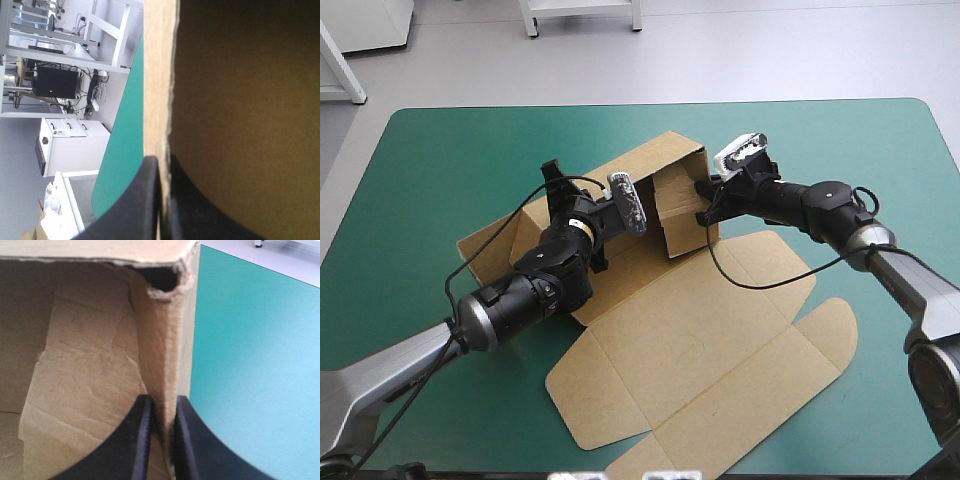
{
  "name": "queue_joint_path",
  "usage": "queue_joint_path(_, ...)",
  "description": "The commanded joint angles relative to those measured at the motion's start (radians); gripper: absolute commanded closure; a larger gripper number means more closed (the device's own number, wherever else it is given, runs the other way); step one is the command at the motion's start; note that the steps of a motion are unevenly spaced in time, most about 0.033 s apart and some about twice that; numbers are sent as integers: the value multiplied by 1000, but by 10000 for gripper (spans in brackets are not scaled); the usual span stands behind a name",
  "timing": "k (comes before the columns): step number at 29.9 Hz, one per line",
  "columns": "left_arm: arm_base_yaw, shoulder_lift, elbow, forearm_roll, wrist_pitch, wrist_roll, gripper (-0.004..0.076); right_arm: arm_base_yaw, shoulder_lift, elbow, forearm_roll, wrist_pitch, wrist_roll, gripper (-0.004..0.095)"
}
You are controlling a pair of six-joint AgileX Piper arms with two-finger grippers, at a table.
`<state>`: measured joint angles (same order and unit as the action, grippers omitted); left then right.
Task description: Fold the box
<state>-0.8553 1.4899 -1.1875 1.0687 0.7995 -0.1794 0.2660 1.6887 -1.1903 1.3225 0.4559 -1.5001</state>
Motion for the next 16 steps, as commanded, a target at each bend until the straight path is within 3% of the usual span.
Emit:
queue_joint_path(1,-7,-34,-26,14,-45,-10,732,24,-21,-21,-5,78,-15,908)
queue_joint_path(7,-7,-34,-26,14,-40,-10,732,24,-21,-21,-12,80,-16,900)
queue_joint_path(12,-7,-34,-26,10,-40,-10,732,24,-21,-21,-12,64,-33,758)
queue_joint_path(16,-7,-34,-26,10,-42,-10,732,24,-21,-21,-9,59,-33,715)
